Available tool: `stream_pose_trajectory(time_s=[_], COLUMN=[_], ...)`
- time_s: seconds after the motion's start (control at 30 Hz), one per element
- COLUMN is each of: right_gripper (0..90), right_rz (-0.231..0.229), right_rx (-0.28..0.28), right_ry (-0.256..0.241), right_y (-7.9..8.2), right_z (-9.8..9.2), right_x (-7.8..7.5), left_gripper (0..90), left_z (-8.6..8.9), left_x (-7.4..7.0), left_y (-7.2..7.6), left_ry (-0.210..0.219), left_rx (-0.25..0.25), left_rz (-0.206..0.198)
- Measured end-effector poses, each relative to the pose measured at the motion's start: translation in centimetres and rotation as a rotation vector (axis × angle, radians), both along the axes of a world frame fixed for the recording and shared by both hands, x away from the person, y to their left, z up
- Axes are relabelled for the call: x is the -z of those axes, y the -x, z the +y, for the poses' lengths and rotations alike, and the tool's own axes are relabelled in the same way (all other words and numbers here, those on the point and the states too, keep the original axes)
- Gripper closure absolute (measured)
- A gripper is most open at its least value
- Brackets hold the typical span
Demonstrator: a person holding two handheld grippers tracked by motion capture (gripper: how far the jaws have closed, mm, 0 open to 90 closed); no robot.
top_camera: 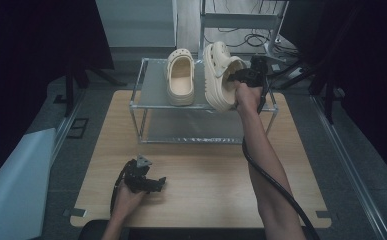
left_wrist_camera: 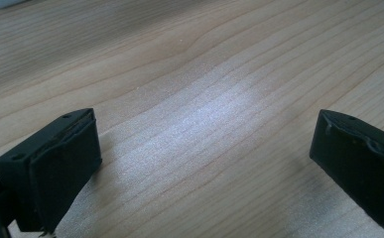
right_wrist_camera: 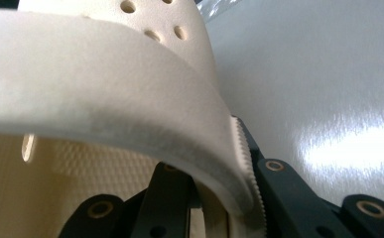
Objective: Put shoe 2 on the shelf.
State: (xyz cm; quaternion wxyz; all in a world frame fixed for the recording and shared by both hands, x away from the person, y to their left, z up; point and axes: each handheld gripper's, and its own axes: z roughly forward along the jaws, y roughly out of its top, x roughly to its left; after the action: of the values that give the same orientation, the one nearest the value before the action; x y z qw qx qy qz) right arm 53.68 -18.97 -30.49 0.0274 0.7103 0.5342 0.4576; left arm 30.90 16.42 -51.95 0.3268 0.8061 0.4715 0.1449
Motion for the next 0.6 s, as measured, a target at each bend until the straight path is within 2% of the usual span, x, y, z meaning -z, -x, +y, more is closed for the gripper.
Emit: stream_pose_trajectory(time_s=[0.13, 0.2, 0.23, 0.27, 0.53, 0.6], right_gripper=[81.6, 81.3, 81.3, 80.5, 69.0, 66.3], right_rz=[0.001, -0.009, -0.009, -0.013, -0.019, -0.033], right_rx=[0.022, 0.038, 0.038, 0.047, 0.072, 0.084], right_ry=[0.022, 0.069, 0.069, 0.101, 0.145, 0.169], right_y=[-0.8, -1.4, -1.4, -1.7, -2.5, -2.6], right_z=[0.4, 1.0, 1.0, 1.3, 3.1, 4.0], right_x=[0.0, -0.2, -0.2, -0.3, -0.5, -0.6], left_gripper=[0.0, 0.0, 0.0, 0.0, 0.0, 0.0], left_z=[0.1, 0.0, 0.0, 0.0, 0.0, 0.0], left_x=[0.0, 0.0, 0.0, 0.0, 0.0, 0.0], left_y=[0.0, 0.0, 0.0, 0.0, 0.0, 0.0], left_ry=[0.000, 0.003, 0.003, 0.005, 0.005, 0.005], left_rx=[0.001, 0.001, 0.001, 0.002, 0.005, 0.005], left_rz=[0.001, 0.001, 0.001, 0.002, 0.003, 0.004])
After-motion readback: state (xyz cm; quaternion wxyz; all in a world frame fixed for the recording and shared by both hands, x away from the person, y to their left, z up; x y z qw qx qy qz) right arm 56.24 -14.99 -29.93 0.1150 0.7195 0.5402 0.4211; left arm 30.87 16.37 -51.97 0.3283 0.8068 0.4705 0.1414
